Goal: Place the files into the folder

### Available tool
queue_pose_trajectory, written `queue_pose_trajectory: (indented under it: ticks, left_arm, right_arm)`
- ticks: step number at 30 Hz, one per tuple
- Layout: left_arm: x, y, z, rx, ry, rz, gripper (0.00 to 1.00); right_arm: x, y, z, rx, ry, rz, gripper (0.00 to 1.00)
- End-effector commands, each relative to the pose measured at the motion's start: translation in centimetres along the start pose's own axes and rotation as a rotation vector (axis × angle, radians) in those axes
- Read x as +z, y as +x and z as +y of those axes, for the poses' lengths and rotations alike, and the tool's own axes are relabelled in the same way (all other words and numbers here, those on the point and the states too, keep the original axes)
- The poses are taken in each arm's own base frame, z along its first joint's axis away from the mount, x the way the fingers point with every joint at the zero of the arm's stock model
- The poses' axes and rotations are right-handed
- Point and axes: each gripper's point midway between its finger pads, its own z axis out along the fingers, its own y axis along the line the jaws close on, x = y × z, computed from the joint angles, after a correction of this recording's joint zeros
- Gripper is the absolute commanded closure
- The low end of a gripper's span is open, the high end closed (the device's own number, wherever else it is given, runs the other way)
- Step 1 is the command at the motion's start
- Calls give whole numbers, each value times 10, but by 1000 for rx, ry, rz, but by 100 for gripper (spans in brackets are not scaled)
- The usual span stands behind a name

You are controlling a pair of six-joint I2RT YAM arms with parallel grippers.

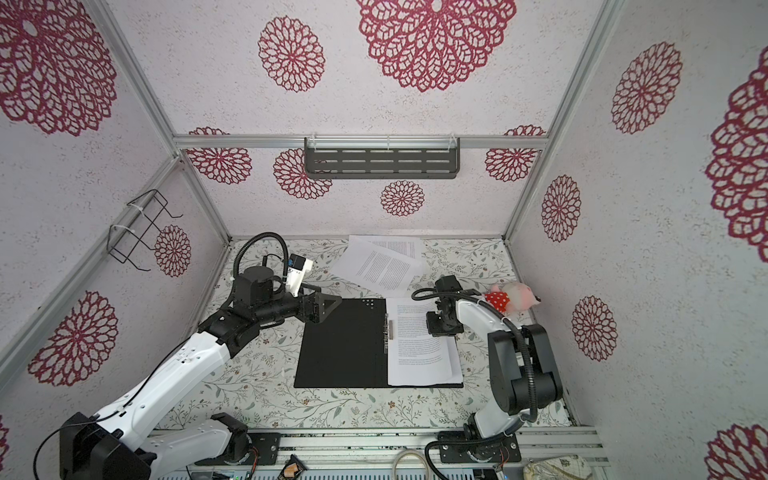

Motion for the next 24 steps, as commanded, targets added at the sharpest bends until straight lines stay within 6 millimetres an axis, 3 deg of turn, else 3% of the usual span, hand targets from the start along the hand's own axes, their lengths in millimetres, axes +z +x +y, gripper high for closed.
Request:
queue_pose_trajectory:
  ticks: [1, 5, 7, 16, 20, 24]
  left_arm:
    - [-1, -10, -3, 21, 15, -25, 1]
    - [-1, -10, -4, 21, 15, -26, 1]
    - [-2, -11, -3, 21, 12, -30, 1]
    - [-3, -12, 2, 7, -13, -42, 1]
    - [-3, -15, 7, -20, -32, -51, 1]
    - [-3, -17, 17, -68, -67, -53, 1]
  right_arm:
    - [-9, -10, -7, 22, 37, -17, 68]
    - [-10, -10, -14, 33, 77, -14, 66]
    - [-12, -10, -20, 44, 102, -21, 60]
    - [-30, -17, -60, 179, 190, -102, 57]
    - [-50, -23, -77, 218, 250, -138, 56]
    - [-90, -38, -94, 285, 308, -256, 45]
